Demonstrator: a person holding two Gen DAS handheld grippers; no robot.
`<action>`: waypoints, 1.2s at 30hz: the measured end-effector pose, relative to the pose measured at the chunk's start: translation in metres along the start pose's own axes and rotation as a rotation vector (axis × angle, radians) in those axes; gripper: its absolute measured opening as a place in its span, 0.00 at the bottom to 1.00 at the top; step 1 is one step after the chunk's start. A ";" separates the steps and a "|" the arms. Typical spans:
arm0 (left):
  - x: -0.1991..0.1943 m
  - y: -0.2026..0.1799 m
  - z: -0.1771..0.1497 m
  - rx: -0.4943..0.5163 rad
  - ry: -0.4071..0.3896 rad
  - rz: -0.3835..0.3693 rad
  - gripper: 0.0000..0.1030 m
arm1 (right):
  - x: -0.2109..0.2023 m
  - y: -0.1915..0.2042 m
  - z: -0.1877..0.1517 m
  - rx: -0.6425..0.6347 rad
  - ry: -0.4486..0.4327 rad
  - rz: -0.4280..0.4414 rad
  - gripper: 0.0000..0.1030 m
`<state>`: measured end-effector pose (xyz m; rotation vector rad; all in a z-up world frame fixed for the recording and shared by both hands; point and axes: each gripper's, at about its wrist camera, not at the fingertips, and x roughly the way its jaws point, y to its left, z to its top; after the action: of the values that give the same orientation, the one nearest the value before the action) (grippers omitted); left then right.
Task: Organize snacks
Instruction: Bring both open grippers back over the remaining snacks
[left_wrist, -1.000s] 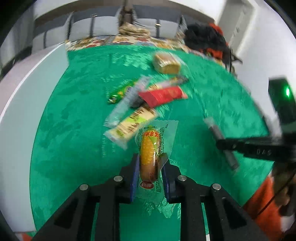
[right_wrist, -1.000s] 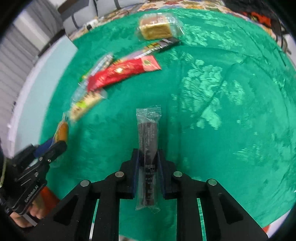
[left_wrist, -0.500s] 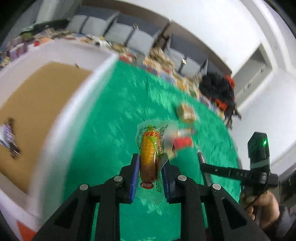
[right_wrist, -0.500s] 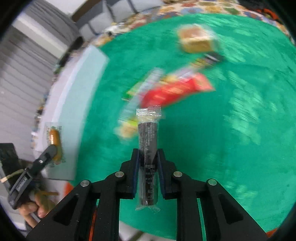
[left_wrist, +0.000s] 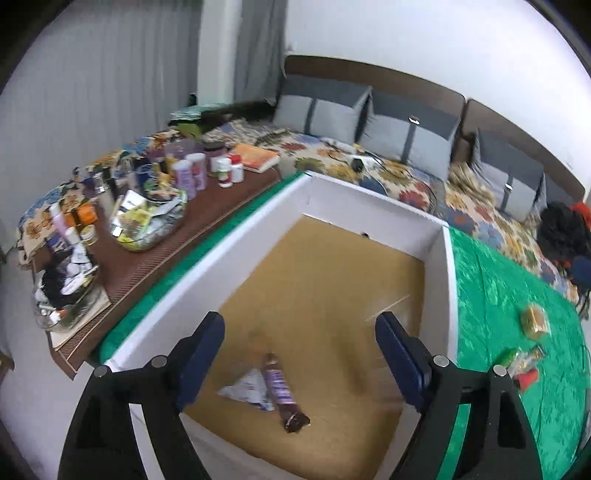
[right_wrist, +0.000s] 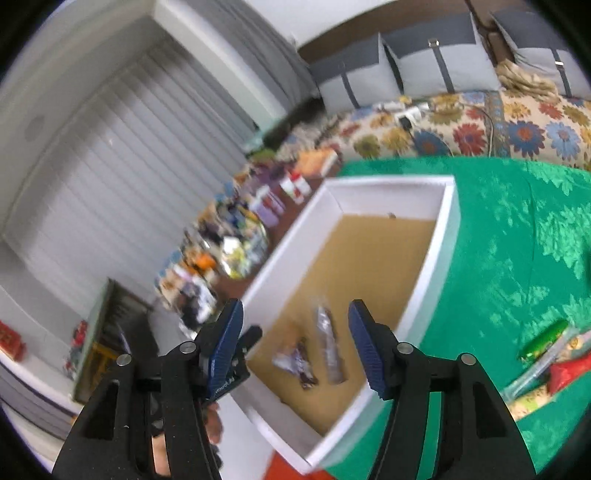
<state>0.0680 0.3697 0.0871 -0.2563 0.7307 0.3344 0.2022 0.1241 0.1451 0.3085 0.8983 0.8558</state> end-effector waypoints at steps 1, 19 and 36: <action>-0.002 0.002 -0.002 -0.004 -0.003 -0.004 0.82 | -0.008 -0.002 -0.001 -0.011 -0.017 -0.002 0.64; 0.029 -0.252 -0.171 0.322 0.206 -0.346 0.99 | -0.142 -0.308 -0.217 0.093 0.044 -0.884 0.73; 0.101 -0.282 -0.200 0.423 0.199 -0.239 1.00 | -0.152 -0.343 -0.212 0.169 -0.063 -0.945 0.91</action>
<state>0.1250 0.0640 -0.0948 0.0265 0.9372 -0.0780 0.1634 -0.2331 -0.0926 0.0295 0.9233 -0.1017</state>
